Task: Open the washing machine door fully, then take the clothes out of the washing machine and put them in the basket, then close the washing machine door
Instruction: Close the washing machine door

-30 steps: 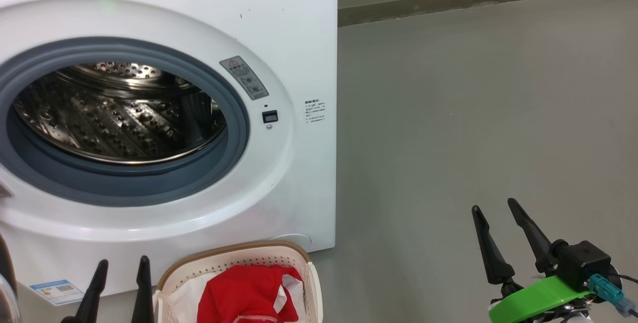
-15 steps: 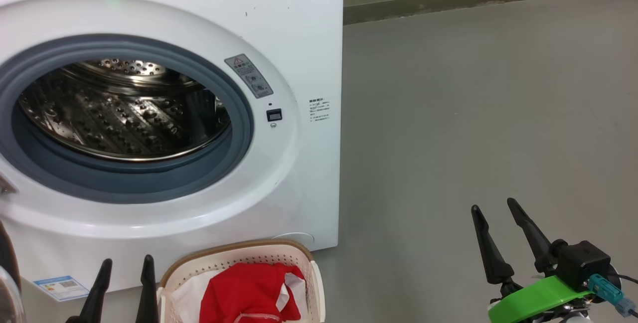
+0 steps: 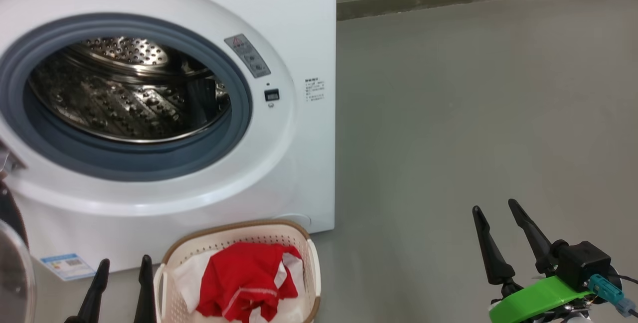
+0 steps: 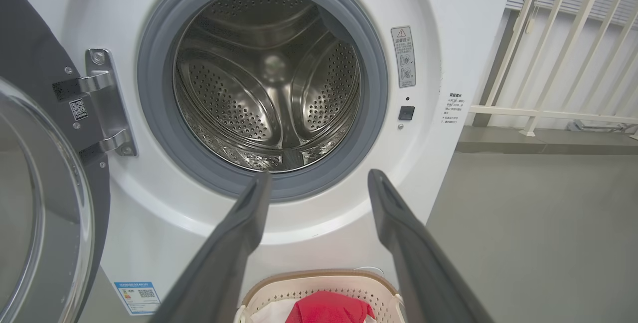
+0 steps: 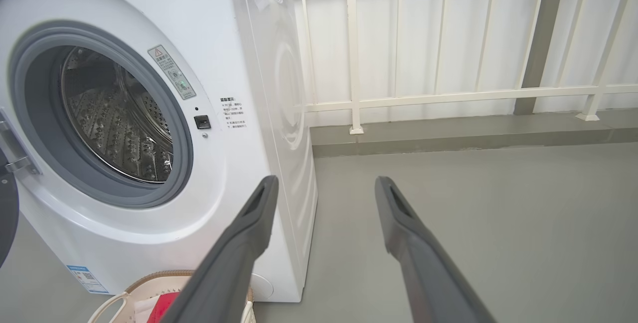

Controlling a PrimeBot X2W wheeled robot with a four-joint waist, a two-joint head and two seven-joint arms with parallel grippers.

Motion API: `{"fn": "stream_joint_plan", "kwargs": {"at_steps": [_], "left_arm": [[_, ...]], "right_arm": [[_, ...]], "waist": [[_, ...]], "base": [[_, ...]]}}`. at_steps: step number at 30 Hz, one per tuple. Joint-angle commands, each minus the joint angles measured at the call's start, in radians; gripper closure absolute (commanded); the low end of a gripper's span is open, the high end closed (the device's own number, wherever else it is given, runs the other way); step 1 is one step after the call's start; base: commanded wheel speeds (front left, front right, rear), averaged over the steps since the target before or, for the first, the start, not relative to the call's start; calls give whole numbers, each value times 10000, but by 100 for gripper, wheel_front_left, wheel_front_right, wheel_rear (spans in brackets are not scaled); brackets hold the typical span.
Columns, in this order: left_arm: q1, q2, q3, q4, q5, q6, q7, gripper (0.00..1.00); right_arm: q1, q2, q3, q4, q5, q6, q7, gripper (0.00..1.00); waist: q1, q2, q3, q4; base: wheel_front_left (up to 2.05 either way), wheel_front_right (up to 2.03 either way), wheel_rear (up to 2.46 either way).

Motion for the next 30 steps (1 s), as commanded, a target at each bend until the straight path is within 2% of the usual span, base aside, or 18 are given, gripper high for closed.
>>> {"fn": "stream_joint_plan", "kwargs": {"at_steps": [1, 13, 24, 30], "left_arm": [[-209, 65, 366, -245, 35, -31, -120, 0], [-136, 59, 200, -419, -110, -48, -120, 0], [-95, 43, 342, -270, 29, 26, -120, 0], [-163, 37, 417, -315, 131, 173, -120, 0]], "right_arm": [[-119, -146, 187, -196, 6, 33, -65, 0], [-128, -208, 201, -129, -8, 33, -65, 0], [-105, -249, 243, -125, 22, 33, -65, 0], [-140, -299, 222, -148, 39, 33, -65, 0]], "waist": [[0, 0, -10, -1], [0, 0, -68, 42], [0, 0, -155, 127], [0, 0, -68, 502]], "base": [[-213, 213, 0], [-144, 144, 0], [-8, 8, 0], [0, 0, 0]]}}
